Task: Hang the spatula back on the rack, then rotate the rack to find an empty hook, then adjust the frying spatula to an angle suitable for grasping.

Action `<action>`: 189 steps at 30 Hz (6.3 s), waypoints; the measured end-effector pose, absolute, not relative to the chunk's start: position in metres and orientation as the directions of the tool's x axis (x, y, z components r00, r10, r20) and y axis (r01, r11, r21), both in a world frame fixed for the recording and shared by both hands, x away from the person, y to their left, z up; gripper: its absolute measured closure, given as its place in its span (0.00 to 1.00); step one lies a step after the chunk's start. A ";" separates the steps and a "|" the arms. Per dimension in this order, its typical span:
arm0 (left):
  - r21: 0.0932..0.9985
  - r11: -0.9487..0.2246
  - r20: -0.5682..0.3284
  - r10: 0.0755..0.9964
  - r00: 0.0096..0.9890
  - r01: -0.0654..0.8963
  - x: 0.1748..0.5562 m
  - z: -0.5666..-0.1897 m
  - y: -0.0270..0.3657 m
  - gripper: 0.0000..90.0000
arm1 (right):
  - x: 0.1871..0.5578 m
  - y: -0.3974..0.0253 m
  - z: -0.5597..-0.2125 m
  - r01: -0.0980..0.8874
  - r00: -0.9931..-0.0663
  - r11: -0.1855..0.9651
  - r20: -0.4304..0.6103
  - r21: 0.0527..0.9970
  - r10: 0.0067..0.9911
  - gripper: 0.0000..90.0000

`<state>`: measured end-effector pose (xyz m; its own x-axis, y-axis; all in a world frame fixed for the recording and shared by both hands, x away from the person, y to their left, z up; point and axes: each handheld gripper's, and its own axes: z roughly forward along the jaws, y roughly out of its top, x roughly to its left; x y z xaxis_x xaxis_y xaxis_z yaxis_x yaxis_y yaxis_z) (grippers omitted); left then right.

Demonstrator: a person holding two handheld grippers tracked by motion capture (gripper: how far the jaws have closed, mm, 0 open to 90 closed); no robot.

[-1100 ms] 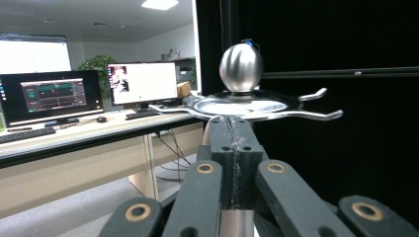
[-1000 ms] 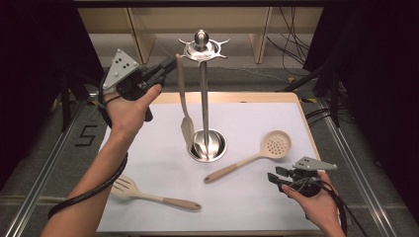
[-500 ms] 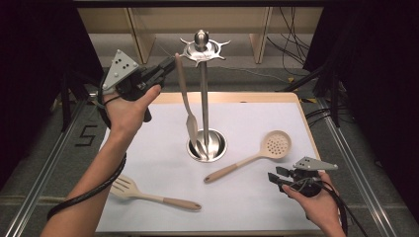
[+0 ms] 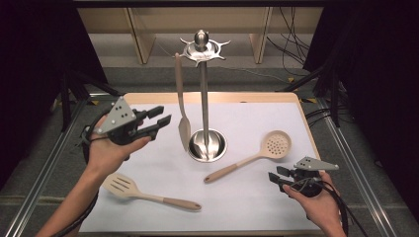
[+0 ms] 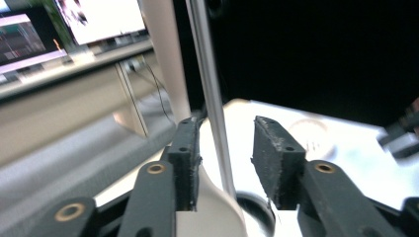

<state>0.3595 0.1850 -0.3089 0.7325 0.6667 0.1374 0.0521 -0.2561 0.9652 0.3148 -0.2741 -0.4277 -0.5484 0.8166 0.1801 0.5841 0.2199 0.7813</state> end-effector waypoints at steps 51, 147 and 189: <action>0.623 -0.678 -0.141 0.393 0.909 0.390 0.322 -0.430 0.150 0.99 | 0.314 -0.274 -0.428 0.584 -0.558 0.226 0.184 0.779 0.809 0.65; 0.393 -0.829 -0.006 0.430 0.903 0.397 0.371 -0.438 0.160 0.66 | 0.315 -0.280 -0.422 0.577 -0.548 0.196 0.198 0.793 0.813 0.64; 0.148 -0.917 -0.029 0.369 0.929 0.369 0.371 -0.459 0.171 0.76 | 0.319 -0.280 -0.425 0.547 -0.572 0.241 0.147 0.802 0.807 0.64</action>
<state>0.3709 0.1711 -0.4586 0.9288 0.3695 -0.0285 0.3695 -0.9174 0.1475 0.3190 -0.2800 -0.4245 -0.5717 0.8072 0.1471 0.5469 0.2413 0.8016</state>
